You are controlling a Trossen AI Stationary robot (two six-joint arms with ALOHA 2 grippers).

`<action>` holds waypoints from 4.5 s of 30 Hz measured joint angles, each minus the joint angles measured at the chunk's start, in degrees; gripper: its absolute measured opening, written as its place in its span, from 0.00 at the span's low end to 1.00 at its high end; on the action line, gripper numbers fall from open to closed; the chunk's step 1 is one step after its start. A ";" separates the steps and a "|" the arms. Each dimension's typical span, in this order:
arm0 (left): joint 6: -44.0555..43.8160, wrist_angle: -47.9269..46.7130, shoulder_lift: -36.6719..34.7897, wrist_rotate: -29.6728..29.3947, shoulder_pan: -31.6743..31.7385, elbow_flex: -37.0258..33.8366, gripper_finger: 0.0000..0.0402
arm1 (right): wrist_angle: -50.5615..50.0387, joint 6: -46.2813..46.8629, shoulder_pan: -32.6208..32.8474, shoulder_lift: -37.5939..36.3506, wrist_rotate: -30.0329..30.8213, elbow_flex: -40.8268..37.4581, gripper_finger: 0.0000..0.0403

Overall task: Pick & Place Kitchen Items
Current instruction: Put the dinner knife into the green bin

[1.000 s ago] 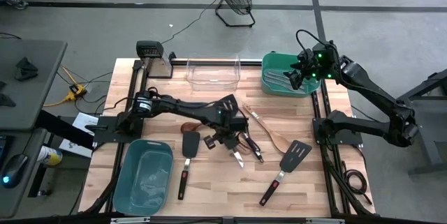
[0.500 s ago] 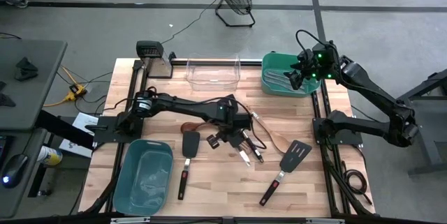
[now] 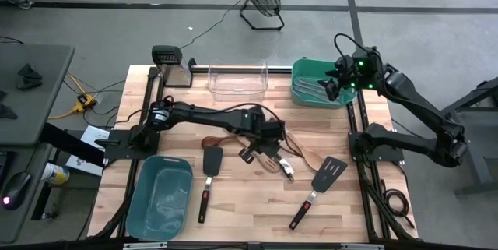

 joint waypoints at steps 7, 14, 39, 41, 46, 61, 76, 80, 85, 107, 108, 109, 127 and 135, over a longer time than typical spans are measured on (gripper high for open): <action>-4.62 4.48 -0.02 -1.83 2.18 2.60 0.09 | 0.45 -1.07 0.01 -3.49 0.00 0.00 0.58; -9.70 8.29 -0.08 -4.09 4.75 7.05 0.09 | 0.48 -2.63 0.00 -6.70 0.00 0.00 0.58; -24.55 21.24 -0.09 -10.66 13.70 20.86 0.09 | 9.45 -2.15 0.00 -17.65 9.36 0.07 0.58; -25.30 22.93 -0.11 -11.03 14.27 22.23 0.09 | 9.36 -2.09 0.00 -17.63 10.36 0.07 0.58; -25.53 28.97 -0.11 -10.08 14.78 24.39 0.09 | 9.38 0.34 0.00 -16.41 6.23 0.07 0.58; -30.94 38.70 -0.09 5.95 14.67 25.08 0.09 | 15.65 -2.30 0.02 -8.53 -23.79 0.04 0.58; -31.89 39.14 -0.08 7.74 14.67 25.06 0.09 | 27.63 1.84 2.12 -2.89 -31.46 0.02 0.58; -31.87 39.09 -0.07 9.39 14.67 25.06 0.09 | 29.85 0.99 4.46 -0.96 -31.20 0.00 0.58; -32.79 39.13 -0.07 10.70 14.67 25.06 0.09 | 33.57 0.81 7.30 1.09 -28.70 0.00 0.58; -34.96 39.15 -0.07 11.41 14.74 25.01 0.09 | 34.05 -0.13 8.30 1.83 -25.70 0.00 0.17; -35.12 39.15 -0.07 11.37 14.74 25.01 0.09 | 34.05 -0.16 8.30 1.83 -25.70 0.00 0.17; -35.12 39.15 -0.07 11.37 14.76 25.01 0.09 | 34.05 -0.16 8.30 1.83 -25.70 0.00 0.17; -35.58 38.72 -0.07 10.30 14.65 24.99 0.29 | 33.74 0.81 8.28 1.85 -24.70 0.00 0.16; -35.47 37.79 -0.02 9.27 14.74 24.97 0.31 | 29.99 -0.12 8.18 1.83 -20.28 0.00 0.16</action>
